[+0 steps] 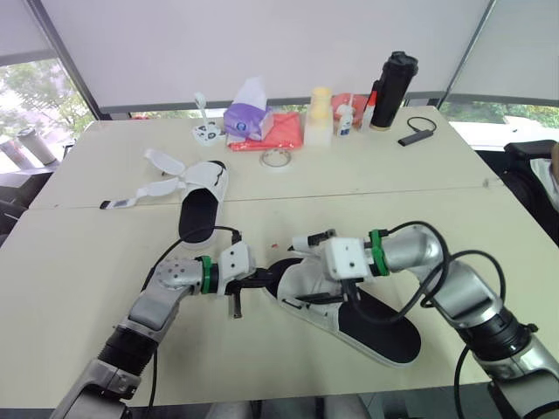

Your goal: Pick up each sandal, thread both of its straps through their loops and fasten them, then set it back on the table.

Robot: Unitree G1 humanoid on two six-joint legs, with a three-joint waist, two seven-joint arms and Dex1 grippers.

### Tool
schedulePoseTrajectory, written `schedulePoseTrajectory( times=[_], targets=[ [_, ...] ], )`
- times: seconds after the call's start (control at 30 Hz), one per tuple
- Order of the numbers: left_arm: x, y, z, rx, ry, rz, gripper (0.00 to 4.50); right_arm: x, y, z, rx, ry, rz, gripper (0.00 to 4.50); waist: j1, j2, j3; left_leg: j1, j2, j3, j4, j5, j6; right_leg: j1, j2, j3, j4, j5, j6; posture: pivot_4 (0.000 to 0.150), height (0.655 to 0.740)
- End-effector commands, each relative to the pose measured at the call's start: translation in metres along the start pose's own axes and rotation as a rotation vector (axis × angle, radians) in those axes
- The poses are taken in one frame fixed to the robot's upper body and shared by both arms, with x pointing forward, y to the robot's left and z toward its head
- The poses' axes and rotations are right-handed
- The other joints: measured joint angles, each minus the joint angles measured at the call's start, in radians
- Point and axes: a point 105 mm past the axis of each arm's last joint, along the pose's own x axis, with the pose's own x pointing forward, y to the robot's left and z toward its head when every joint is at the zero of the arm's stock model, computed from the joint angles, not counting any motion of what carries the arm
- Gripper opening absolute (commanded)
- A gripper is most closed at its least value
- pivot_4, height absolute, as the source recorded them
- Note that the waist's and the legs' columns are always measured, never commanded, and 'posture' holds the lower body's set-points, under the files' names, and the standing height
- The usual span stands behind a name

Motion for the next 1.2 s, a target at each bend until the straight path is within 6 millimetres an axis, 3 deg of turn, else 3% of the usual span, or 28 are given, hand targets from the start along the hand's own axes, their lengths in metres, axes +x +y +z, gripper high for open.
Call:
schedulePoseTrajectory(
  times=[0.03,0.3,0.5,0.73,0.93,1.03,1.2],
  targets=[
    [-0.005,0.003,-0.008,-0.015,0.034,0.015,0.00,-0.008,0.009,0.016,0.218,-0.055,0.130,4.32,0.001,0.000,0.000,0.000,0.000,0.000,0.000,0.000,0.000,0.000,0.000,0.000,0.000,0.000,0.000,0.150,0.7400],
    [-0.003,0.003,-0.007,-0.011,0.030,0.015,0.00,-0.015,0.010,0.025,0.546,-0.047,0.243,4.32,0.002,0.000,0.000,-0.002,0.000,0.000,0.000,0.000,0.000,-0.002,-0.002,0.000,-0.001,0.000,0.000,0.150,0.7400],
    [-0.003,0.002,-0.007,-0.008,0.029,0.013,0.00,-0.025,0.005,0.028,0.915,0.025,0.303,4.32,0.003,0.000,0.000,-0.004,-0.001,0.000,0.001,0.000,0.000,-0.003,-0.002,-0.001,-0.002,0.000,0.000,0.150,0.7400],
    [0.000,0.001,-0.006,-0.004,0.022,0.011,0.00,-0.016,-0.007,0.019,1.182,-0.007,0.347,4.32,0.003,0.000,0.000,-0.004,-0.001,0.000,0.000,0.000,0.000,-0.003,-0.002,-0.001,-0.002,0.000,0.000,0.150,0.7400],
    [0.001,-0.001,-0.006,0.003,0.016,0.009,0.00,-0.009,-0.030,0.002,1.473,-0.067,0.316,4.32,0.002,0.000,0.000,-0.004,-0.001,0.000,0.000,0.000,0.000,-0.003,-0.002,-0.001,-0.002,0.000,0.000,0.150,0.7400],
    [0.001,-0.001,-0.006,0.006,0.016,0.009,0.00,-0.007,-0.038,0.002,1.575,-0.108,0.328,4.32,0.002,0.000,0.000,-0.004,-0.001,0.000,0.000,0.000,0.000,-0.003,-0.002,-0.001,-0.002,0.000,-0.001,0.150,0.7400],
    [0.001,-0.003,-0.005,0.011,0.013,0.010,0.00,0.002,-0.034,-0.001,1.650,-0.075,0.335,4.32,0.000,0.000,0.000,-0.004,-0.001,0.000,0.000,0.000,0.000,-0.003,-0.002,0.000,-0.002,0.000,-0.001,0.150,0.7400]
  ],
)
